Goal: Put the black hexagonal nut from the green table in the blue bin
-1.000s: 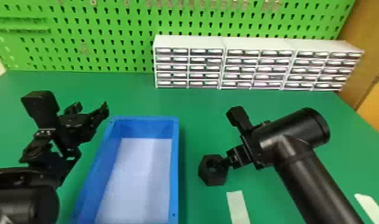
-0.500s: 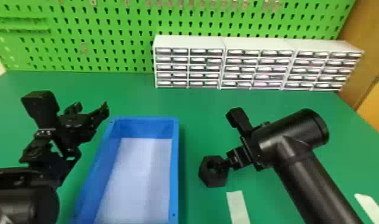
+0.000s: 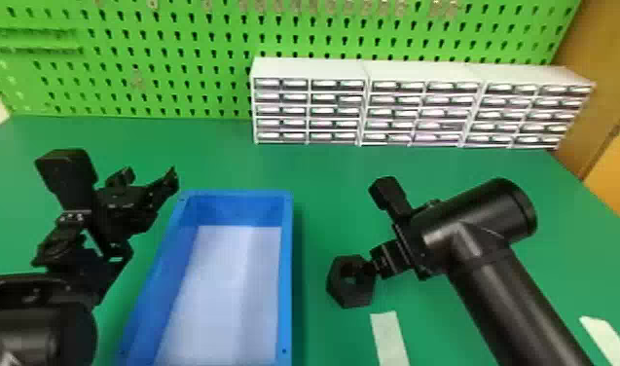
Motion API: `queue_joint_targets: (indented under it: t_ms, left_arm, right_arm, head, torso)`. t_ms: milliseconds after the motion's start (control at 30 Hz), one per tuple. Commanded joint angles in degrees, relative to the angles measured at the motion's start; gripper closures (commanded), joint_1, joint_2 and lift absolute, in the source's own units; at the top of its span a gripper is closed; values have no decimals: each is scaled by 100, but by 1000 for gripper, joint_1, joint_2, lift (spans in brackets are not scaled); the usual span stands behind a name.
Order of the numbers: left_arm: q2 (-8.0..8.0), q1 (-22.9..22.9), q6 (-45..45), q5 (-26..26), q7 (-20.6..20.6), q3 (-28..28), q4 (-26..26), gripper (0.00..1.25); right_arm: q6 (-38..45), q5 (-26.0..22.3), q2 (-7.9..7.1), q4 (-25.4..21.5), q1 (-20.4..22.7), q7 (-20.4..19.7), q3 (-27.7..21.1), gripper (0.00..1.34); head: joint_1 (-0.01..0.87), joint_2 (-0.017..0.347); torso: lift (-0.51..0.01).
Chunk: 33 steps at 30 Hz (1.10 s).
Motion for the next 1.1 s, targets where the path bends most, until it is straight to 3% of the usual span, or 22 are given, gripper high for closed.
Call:
queue_joint_targets:
  t_ms: [0,133,300,433,1067]
  left_arm:
    - [0,0,0,0,0,0,-6,453]
    - [0,0,0,0,-9,0,3,453]
    - [0,0,0,0,-9,0,-6,453]
    - [0,0,0,0,-18,0,-6,453]
    - [0,-9,0,0,-35,9,-6,453]
  right_arm:
    - [0,30,0,0,-9,9,39,772]
    - [0,109,0,0,-17,35,74,883]
    - [0,373,9,0,-35,228,144,907]
    - [-9,470,9,0,-44,281,179,1030]
    - [-44,531,9,-9,-61,307,144,1030]
  head:
    - [691,9]
    - [691,9]
    - [691,9]
    - [691,9]
    - [691,9]
  torso:
    - [-97]
    - [-97]
    - [-97]
    - [-97]
    - [-97]
